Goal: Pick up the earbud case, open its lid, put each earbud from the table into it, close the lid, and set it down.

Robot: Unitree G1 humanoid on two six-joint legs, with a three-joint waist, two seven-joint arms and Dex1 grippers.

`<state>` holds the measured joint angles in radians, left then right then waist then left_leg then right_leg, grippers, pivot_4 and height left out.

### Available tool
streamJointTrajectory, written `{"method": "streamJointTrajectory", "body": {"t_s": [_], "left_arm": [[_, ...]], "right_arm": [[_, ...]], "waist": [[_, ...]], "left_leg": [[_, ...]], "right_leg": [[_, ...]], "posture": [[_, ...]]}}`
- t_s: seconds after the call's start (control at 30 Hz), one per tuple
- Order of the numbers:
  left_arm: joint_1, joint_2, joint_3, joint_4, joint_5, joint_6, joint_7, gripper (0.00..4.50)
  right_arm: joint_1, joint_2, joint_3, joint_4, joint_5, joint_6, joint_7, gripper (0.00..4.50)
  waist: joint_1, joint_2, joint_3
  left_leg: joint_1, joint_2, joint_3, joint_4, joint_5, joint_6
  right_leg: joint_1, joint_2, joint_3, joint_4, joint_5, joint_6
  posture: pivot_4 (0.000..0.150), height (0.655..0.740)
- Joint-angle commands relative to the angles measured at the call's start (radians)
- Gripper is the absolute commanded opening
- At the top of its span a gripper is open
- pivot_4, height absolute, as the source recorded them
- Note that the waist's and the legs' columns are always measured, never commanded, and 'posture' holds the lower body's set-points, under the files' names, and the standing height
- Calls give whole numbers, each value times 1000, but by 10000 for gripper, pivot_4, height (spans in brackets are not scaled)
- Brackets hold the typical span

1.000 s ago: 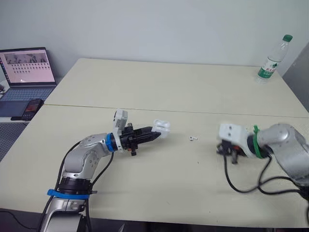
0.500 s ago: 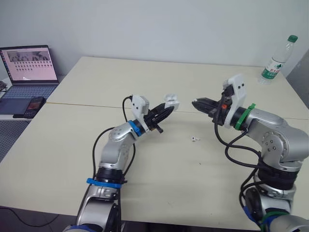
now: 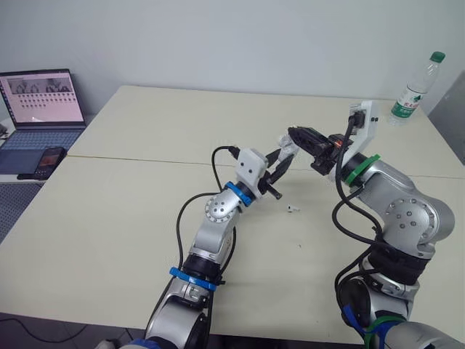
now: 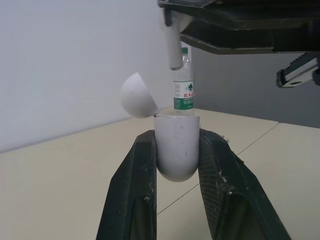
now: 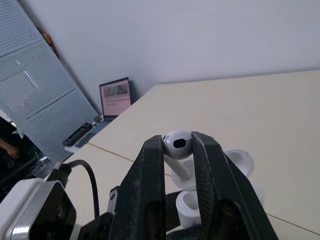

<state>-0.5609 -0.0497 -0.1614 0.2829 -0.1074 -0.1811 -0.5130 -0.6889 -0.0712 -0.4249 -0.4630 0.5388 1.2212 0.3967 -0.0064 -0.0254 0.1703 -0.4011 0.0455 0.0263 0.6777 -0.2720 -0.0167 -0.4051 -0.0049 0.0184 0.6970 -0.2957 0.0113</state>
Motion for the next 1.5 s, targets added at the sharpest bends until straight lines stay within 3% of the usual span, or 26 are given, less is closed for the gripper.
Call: {"method": "streamJointTrajectory", "body": {"t_s": [0.03, 1.23, 1.37, 1.5], "left_arm": [[-9, -24, -7, -35, -21, -56, -7, 7607], [-2, -54, 12, -57, -143, -16, -66, 7607], [-1, -53, 13, -58, -148, -11, -73, 7607], [-1, -52, 14, -56, -151, -10, -78, 7607]], "right_arm": [[2, 8, -12, -28, 64, -4, -44, 3968], [103, -37, 50, -36, 370, -41, -289, 3968], [110, -70, 65, -36, 380, -65, -291, 17029], [104, -108, 71, -31, 389, -114, -279, 32797]], "waist": [[0, 0, 0], [-2, 0, 0], [-2, 0, 0], [-2, 0, 0]], "left_leg": [[0, 0, 0, 0, 0, 0], [-1, 0, 0, -2, 0, 0], [-1, 0, 0, -2, 0, 0], [-2, 0, -1, -3, 0, 0]], "right_leg": [[0, 0, 0, 0, 0, 0], [0, 1, 0, -4, 0, 0], [0, 2, 0, -5, 0, 0], [0, 2, -1, -7, 0, 1]], "posture": [[1500, 7362], [1500, 7362], [1500, 7362], [1500, 7362]]}}
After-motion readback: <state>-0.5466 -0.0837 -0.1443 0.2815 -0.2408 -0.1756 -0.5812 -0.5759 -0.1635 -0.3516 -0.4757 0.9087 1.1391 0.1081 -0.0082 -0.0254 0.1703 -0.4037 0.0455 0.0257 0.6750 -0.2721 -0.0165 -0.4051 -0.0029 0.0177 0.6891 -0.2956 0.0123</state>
